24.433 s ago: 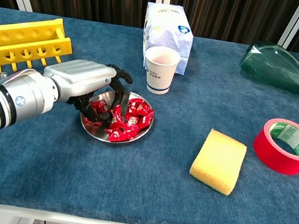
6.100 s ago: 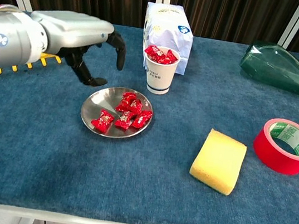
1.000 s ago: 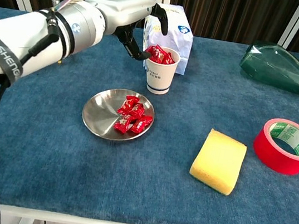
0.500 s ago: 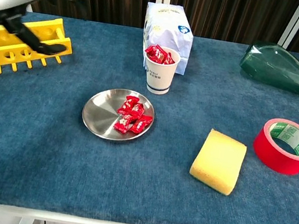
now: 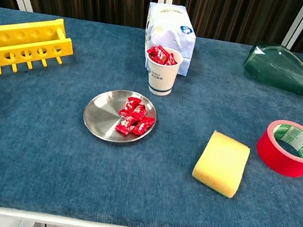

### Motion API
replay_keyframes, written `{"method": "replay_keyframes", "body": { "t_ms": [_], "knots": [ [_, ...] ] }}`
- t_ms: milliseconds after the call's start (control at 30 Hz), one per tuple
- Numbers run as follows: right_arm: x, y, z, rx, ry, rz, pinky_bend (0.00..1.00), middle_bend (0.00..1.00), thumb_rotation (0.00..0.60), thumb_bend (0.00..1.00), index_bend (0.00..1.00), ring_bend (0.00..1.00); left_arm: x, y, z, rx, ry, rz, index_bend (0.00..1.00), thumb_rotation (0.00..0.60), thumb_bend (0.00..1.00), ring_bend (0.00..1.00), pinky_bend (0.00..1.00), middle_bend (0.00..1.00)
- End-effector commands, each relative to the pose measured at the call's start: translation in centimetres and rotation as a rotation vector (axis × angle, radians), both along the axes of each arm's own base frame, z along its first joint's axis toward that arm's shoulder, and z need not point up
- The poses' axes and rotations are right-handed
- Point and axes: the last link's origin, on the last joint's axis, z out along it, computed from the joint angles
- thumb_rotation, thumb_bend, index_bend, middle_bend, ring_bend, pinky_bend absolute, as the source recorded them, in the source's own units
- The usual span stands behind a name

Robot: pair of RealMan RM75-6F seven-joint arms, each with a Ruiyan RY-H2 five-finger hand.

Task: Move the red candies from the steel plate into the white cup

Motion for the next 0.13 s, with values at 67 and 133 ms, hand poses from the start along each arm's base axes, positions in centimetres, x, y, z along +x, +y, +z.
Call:
{"method": "replay_keyframes", "body": {
  "t_ms": [67, 133],
  "knots": [
    [0.26, 0.10, -0.39, 0.008, -0.003, 0.009, 0.00, 0.00, 0.600, 0.28, 0.00, 0.00, -1.38, -0.61, 1.21, 0.012, -0.010, 0.012, 0.16, 0.244, 0.11, 0.00, 0.11, 0.07],
    [0.38, 0.24, -0.41, 0.008, -0.008, 0.016, 0.00, 0.00, 0.600, 0.28, 0.00, 0.00, -1.45, -0.66, 1.37, 0.004, -0.023, 0.012, 0.16, 0.246, 0.11, 0.00, 0.11, 0.06]
  ]
}}
